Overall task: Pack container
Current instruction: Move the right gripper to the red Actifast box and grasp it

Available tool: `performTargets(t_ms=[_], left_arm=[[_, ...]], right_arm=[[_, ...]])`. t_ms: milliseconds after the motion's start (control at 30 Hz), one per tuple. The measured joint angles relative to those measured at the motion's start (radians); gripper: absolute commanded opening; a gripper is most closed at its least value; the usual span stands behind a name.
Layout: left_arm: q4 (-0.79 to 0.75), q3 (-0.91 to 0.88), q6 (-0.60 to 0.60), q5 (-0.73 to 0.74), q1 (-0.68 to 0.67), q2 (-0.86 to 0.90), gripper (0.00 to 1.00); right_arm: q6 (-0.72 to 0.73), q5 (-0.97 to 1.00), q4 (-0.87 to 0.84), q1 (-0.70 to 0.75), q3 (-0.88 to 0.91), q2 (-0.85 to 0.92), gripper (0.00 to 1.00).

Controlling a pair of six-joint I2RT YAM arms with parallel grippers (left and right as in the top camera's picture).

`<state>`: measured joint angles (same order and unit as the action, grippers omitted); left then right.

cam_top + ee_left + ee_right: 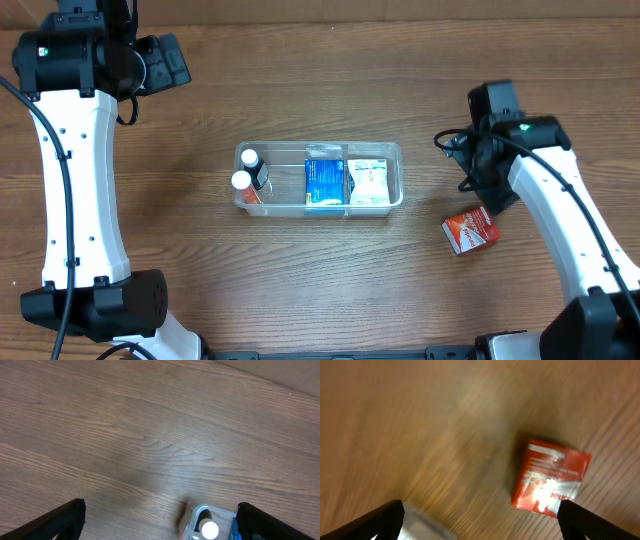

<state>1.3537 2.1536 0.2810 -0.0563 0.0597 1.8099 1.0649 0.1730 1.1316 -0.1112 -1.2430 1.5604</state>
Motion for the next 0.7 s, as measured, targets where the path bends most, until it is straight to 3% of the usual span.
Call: performTargets(t_ms=[267,700], left_arm=[[0.0,0.0,0.0,0.0,0.0,0.0,0.98],[0.0,0.0,0.0,0.0,0.0,0.0,0.98]], right_arm=[[0.091,-0.046,-0.126,0.044,0.229,0.004,1.0],[0.107,-0.058,-0.198,0.044,0.37,0.004,1.0]])
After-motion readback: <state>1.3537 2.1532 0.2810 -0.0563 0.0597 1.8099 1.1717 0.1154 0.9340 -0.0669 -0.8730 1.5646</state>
